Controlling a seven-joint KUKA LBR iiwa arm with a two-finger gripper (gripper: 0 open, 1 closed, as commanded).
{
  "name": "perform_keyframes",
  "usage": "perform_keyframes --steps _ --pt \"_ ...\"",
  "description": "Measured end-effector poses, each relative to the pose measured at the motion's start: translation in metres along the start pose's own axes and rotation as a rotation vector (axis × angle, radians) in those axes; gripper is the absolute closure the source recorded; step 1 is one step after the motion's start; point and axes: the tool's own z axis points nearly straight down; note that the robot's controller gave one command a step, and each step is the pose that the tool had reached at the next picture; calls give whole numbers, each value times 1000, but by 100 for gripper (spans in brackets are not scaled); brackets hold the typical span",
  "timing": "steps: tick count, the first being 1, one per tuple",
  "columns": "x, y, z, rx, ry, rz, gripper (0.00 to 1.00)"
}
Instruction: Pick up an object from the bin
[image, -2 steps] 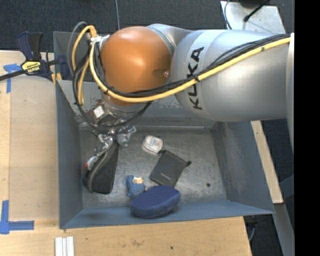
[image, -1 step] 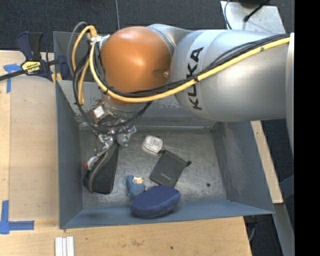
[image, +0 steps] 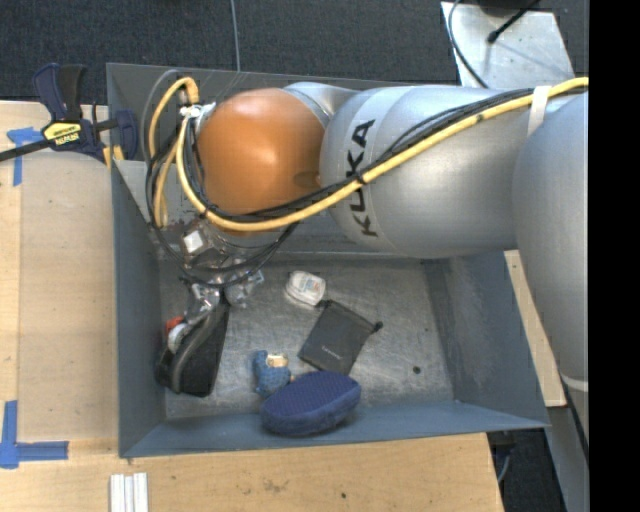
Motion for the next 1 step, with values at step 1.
perform_keyframes --steps 1 --pt "2 -1 61 6 0 -68 100"
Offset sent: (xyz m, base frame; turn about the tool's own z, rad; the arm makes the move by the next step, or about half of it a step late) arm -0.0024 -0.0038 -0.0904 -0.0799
